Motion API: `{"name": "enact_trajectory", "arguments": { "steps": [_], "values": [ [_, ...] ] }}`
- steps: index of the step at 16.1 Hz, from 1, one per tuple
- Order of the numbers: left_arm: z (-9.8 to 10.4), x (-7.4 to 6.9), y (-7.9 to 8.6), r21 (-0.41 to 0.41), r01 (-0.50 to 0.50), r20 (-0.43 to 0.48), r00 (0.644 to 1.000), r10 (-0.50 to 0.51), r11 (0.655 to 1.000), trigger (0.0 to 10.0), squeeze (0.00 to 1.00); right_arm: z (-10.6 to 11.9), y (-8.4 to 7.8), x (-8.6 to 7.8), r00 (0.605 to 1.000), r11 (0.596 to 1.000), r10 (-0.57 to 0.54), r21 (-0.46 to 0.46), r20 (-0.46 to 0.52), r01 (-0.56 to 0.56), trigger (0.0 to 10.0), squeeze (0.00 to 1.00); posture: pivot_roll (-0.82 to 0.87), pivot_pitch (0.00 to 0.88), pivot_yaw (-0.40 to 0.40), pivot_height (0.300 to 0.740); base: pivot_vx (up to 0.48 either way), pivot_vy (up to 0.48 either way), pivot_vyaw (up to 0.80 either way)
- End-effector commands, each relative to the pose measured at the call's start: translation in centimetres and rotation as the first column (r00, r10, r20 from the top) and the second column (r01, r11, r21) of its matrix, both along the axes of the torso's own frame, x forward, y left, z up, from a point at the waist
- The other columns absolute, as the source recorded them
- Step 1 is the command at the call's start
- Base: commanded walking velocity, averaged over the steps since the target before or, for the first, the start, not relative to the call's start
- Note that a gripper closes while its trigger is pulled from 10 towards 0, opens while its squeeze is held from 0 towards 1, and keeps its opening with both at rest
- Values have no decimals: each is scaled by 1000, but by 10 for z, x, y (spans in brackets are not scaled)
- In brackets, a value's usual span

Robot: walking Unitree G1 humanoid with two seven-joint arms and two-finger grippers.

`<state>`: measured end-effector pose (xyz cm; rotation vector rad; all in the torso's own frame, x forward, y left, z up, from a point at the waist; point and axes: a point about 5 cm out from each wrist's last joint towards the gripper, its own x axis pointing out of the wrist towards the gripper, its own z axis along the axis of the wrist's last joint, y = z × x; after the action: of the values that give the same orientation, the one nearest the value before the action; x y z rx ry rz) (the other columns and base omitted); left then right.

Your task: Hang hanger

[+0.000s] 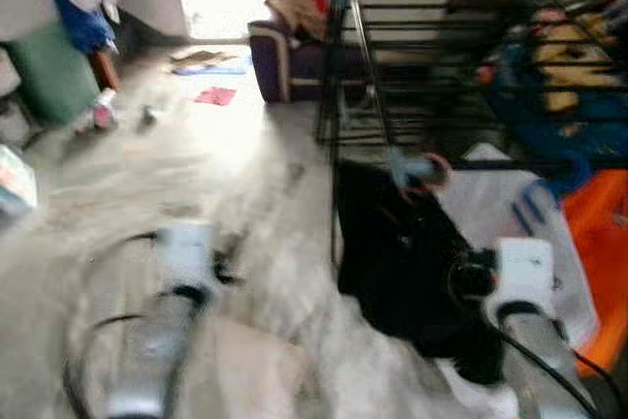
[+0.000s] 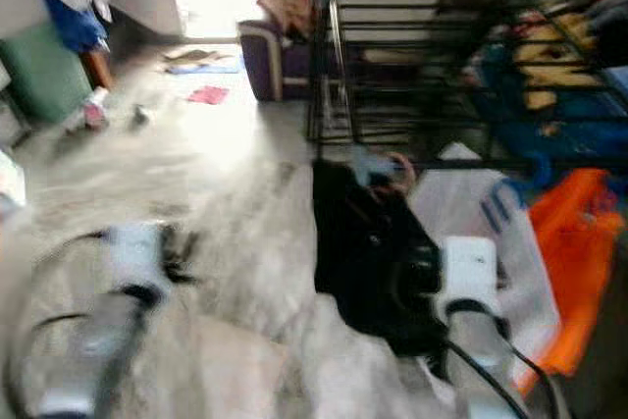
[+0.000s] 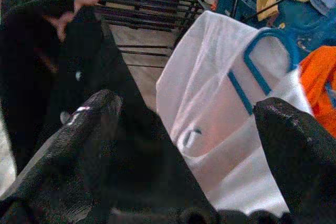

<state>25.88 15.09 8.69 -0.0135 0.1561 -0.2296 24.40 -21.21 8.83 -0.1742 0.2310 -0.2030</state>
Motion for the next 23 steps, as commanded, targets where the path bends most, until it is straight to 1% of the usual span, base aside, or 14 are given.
{"name": "enact_trajectory", "arguments": {
  "steps": [1, 4, 7, 9, 10, 11, 15, 17, 19, 20, 22, 23],
  "values": [
    [-1, -1, 14, 27, -41, -11, 999, 42, 999, 10000, 0, 4, 10, 3, 999, 1000, 24, 12, 25, -24, 10000, 0, -53, 0, 11, 740, 0, 0, 0],
    [-2, 0, 15, 50, -41, -31, 999, 42, 998, 10000, 0, 3, 16, 6, 999, 999, 31, 13, 25, -31, 10000, 0, -50, 3, 14, 740, 0, 0, 0],
    [6, 3, 10, 61, -19, -2, 1000, 19, 998, 10000, 0, 8, 19, 12, 998, 999, 52, -2, 48, -52, 10000, 0, -54, 22, 6, 740, 0, 0, 0],
    [8, 1, 6, 63, -10, 8, 1000, 10, 998, 10000, 0, 10, 18, 14, 997, 998, 57, -21, 56, -56, 10000, 0, -54, 24, -1, 740, 0, 0, 0],
    [6, -1, 5, 64, -2, 3, 1000, 2, 998, 10000, 0, 10, 14, 12, 998, 999, 38, -35, 54, -36, 10000, 0, -55, 22, -1, 740, 0, 0, 0],
    [6, -2, 5, 63, -1, 2, 1000, 1, 998, 10000, 0, 10, 13, 12, 998, 999, 36, -36, 54, -34, 10000, 0, -55, 22, -1, 740, 0, 0, 0],
    [2, -5, 7, 58, 29, -41, 999, -27, 998, 10000, 0, 9, -2, -8, 999, 991, -29, -131, 40, 34, 10000, 0, -56, 15, 4, 740, 0, 0, 0],
    [-1, -8, 6, 73, 62, -67, 996, -57, 995, 10000, 0, 4, -13, -20, 998, 983, -67, -170, 11, 68, 10000, 0, -62, 19, 12, 740, 0, 0, 0],
    [-2, -11, 2, 81, 109, -83, 991, -103, 991, 10000, 0, -1, -26, -28, 996, 980, -80, -184, -29, 73, 10000, 0, -66, 21, 19, 740, 0, 0, 0],
    [-1, -11, 0, 80, 126, -80, 990, -120, 989, 10000, 0, -5, -29, -28, 996, 985, -70, -163, -59, 59, 10000, 0, -69, 15, 20, 740, 0, 0, 0],
    [-2, -9, -2, 83, 132, -86, 988, -125, 988, 10000, 0, -11, -27, -25, 993, 991, -34, -136, -116, 18, 10000, 0, -69, 12, 20, 740, 0, 0, 0],
    [-2, -9, -2, 84, 138, -90, 987, -130, 987, 10000, 0, -13, -29, -21, 989, 987, -2, -156, -148, -21, 10000, 0, -66, 10, 17, 740, 0, 0, 0]
  ]
}}
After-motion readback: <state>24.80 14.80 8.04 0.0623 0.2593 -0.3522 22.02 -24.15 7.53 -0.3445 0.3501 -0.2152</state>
